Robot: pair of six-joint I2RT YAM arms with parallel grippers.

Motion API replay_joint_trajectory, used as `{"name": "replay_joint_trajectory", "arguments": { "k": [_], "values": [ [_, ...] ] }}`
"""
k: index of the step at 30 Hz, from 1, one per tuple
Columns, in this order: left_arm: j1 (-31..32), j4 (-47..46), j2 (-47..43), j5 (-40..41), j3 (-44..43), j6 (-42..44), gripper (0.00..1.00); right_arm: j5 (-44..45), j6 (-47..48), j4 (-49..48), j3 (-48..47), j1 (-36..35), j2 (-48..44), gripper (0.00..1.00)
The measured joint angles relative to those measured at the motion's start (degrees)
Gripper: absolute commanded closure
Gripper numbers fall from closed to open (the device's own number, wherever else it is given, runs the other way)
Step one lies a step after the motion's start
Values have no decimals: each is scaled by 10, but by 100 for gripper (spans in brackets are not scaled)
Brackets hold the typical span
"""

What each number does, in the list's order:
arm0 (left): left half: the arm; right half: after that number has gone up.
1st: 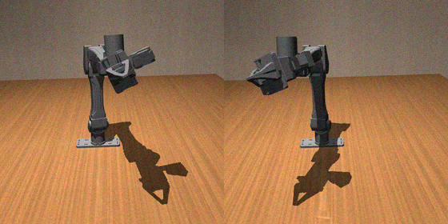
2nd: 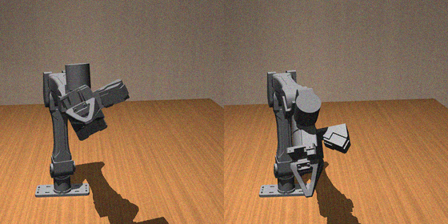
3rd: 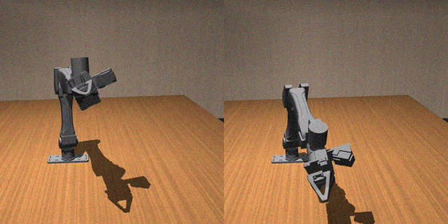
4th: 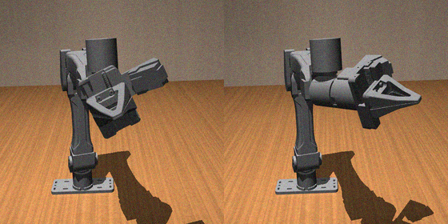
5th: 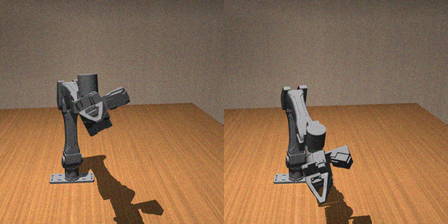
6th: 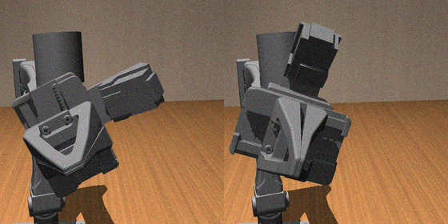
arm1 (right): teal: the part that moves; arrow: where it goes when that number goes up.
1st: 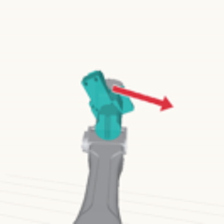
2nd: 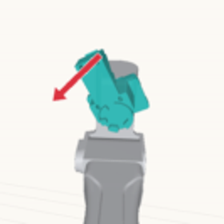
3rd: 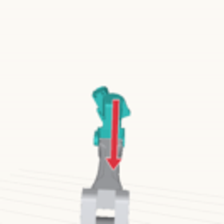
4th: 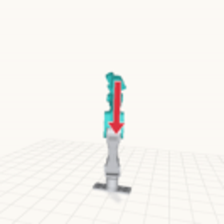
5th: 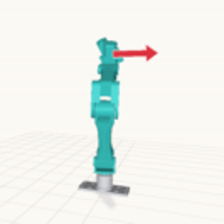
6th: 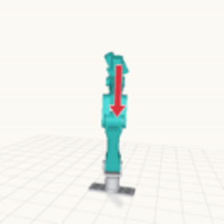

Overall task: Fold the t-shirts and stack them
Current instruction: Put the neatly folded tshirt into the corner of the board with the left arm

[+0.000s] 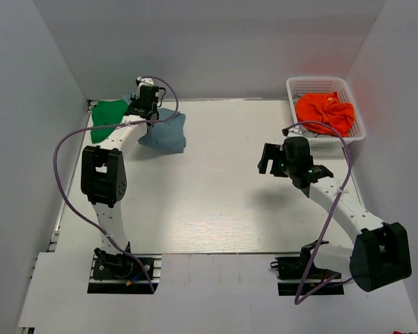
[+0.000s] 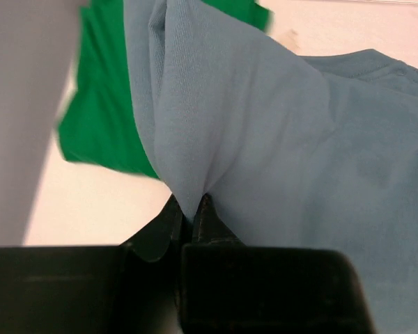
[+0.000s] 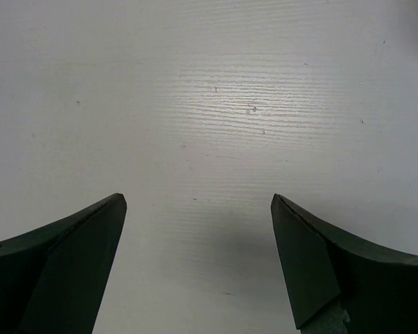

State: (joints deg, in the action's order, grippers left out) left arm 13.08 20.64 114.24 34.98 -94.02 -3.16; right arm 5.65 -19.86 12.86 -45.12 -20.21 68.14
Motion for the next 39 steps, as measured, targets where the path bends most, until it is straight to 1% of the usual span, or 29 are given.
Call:
{"name": "replay_joint_trajectory", "arguments": {
  "k": [4,7,14,19,24,30,34,39],
  "values": [
    [-26,-52,9,5,-9,73,100,2,0,4,-1,3,11,10],
    [-40,-61,12,-2,-29,108,100,3,0,6,-2,4,24,10],
    [-55,-45,31,-32,-151,134,100,-3,0,10,-16,6,38,10],
    [-58,-35,31,-42,-193,137,100,-7,0,11,-17,6,37,10],
    [-67,-19,31,-49,-205,139,100,-10,0,11,-17,6,24,10],
    [-94,-15,32,-62,-205,148,100,-15,-1,12,-18,6,21,10],
    [-115,-28,38,-74,-204,156,100,-15,-1,12,-21,6,21,10],
    [-140,-60,70,-75,-200,167,100,-15,-3,13,-36,7,38,10]
  ]
}}
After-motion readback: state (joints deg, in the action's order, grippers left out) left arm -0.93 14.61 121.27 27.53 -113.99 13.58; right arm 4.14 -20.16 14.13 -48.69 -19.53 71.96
